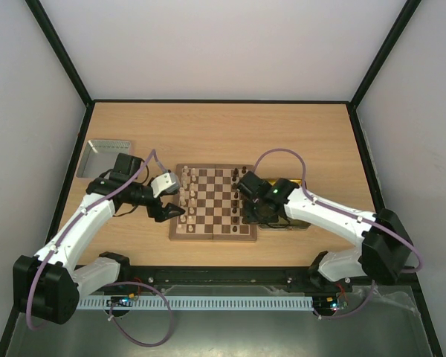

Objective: Set up the chess pieces on the board
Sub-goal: Place the chess piece on the chessboard.

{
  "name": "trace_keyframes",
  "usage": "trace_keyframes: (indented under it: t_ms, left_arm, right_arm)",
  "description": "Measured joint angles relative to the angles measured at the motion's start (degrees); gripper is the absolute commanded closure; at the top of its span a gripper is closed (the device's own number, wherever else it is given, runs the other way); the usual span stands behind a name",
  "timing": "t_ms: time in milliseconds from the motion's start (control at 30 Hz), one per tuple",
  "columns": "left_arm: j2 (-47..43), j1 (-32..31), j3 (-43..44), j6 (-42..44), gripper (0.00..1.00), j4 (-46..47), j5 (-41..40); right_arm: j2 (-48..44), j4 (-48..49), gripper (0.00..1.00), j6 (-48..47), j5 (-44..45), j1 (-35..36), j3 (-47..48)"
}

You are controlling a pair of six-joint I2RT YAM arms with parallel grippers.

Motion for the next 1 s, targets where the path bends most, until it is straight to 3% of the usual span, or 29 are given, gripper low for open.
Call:
trace_keyframes:
  t_ms: [1000]
  left_arm:
    - [0.0, 0.0, -0.2, 0.0, 0.16, 0.1, 0.0]
  right_arm:
    - [7.3, 2.0, 0.98, 0.8, -1.7, 4.0, -0.2]
